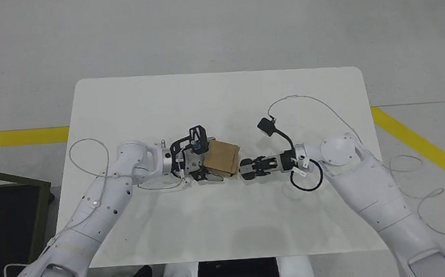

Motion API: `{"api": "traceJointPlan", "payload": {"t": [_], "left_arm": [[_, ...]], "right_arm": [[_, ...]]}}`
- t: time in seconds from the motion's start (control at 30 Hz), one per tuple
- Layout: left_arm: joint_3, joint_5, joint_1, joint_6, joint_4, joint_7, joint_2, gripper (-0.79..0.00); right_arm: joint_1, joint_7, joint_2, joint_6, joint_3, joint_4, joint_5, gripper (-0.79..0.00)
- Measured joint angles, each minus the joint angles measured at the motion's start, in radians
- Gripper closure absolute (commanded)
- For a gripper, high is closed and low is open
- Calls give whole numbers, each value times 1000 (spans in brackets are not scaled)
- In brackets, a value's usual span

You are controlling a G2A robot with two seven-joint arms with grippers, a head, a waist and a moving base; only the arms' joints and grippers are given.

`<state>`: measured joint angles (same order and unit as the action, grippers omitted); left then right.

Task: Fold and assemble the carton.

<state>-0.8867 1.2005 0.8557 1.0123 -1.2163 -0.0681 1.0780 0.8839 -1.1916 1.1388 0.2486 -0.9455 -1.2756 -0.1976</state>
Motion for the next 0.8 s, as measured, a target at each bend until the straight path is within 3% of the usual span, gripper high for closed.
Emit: {"api": "traceJointPlan", "payload": {"t": [0.8], "left_arm": [[7,-8,-6,0,2,-3,0,-785]], "right_arm": [[-67,8,33,23,72,64,-27,0]]}}
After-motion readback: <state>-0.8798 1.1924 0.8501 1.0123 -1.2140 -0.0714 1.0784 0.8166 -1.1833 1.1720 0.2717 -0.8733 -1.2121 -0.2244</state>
